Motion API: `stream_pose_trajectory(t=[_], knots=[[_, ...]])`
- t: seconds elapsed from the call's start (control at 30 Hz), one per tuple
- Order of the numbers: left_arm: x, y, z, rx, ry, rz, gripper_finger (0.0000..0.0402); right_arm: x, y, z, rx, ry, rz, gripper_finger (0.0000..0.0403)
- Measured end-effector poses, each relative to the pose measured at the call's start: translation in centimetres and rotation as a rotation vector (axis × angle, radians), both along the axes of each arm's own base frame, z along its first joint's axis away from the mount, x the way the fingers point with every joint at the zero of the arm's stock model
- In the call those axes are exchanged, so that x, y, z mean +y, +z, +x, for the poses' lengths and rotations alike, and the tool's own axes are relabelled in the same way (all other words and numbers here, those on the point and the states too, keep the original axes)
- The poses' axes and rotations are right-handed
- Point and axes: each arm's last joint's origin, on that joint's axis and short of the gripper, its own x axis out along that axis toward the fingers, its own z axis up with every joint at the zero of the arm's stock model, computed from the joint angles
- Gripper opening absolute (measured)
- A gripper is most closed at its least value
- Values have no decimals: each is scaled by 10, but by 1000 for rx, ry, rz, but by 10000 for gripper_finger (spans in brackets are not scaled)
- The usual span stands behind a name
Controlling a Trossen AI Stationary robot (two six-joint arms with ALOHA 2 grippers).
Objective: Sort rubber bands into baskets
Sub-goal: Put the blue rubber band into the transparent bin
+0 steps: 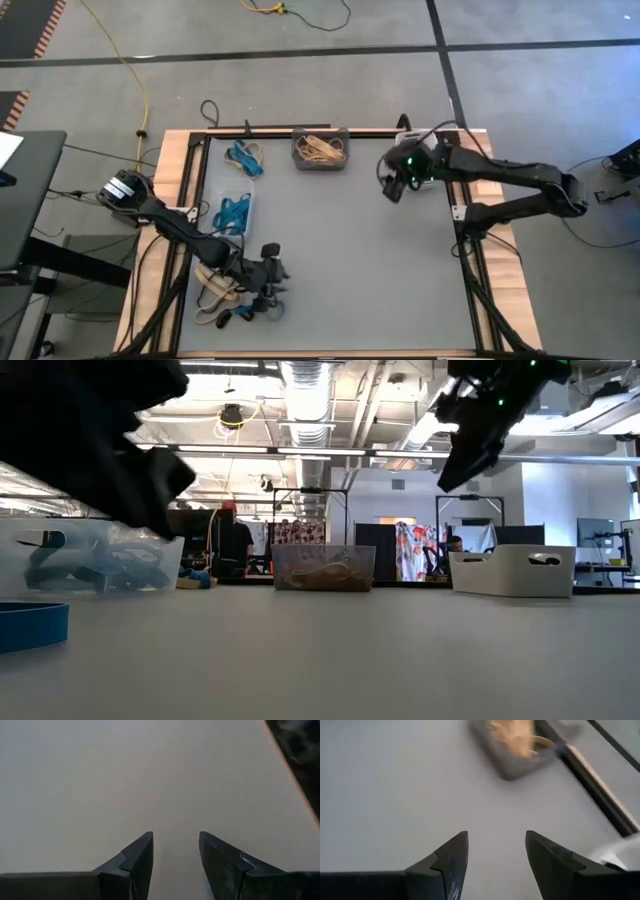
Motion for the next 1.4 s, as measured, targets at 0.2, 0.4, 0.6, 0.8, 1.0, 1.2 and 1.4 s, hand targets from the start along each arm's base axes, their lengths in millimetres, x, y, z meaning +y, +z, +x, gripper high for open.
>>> stream_pose_trajectory(t=[0.2, 0.4, 0.6, 0.8, 1.0, 1.2, 1.4], knots=[[-10, -4, -10, 107, -70, -83, 149, 40, 1, 16, -43, 130, -24, 224], [-19, -4, -17, 122, -43, -115, 149, 74, -4, 30, -65, 220, -54, 224], [-23, -4, -20, 76, 19, -64, 149, 107, -18, 46, -57, 321, -72, 224], [-29, -13, -20, 83, 18, -49, 149, 144, -38, 65, -70, 440, -69, 224], [-34, -29, -14, 116, 24, -52, 149, 180, -65, 76, -45, 546, -68, 224], [-43, -42, -3, 127, 42, 34, 146, 214, -91, 81, -43, 639, -68, 224], [-59, -47, 14, 173, -9, 139, 99, 243, -109, 83, -94, 714, -58, 224]])
